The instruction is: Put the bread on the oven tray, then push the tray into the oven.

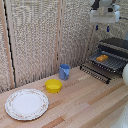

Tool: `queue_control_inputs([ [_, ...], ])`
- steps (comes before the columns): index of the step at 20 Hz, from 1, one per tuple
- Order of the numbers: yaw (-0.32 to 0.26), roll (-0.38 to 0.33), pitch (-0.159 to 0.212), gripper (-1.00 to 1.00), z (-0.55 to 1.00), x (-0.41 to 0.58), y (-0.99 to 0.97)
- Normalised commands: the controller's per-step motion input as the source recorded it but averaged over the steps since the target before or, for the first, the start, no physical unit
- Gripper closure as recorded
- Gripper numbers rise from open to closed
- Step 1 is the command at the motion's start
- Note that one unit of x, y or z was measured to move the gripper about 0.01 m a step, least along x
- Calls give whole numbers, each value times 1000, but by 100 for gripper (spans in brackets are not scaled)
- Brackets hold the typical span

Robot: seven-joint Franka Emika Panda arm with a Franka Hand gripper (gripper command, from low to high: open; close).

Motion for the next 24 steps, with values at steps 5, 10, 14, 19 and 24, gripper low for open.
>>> queue_control_inputs([
  [5, 205, -234, 103, -100, 0, -509, 25],
  [10, 198, -303, 121, -100, -1, -449, 0],
  [14, 237, -291, 151, -100, -121, -256, 0],
  [19, 263, -208, 220, -100, -180, -141, 48],
  [24, 184, -228, 239, -100, -149, -126, 243],
])
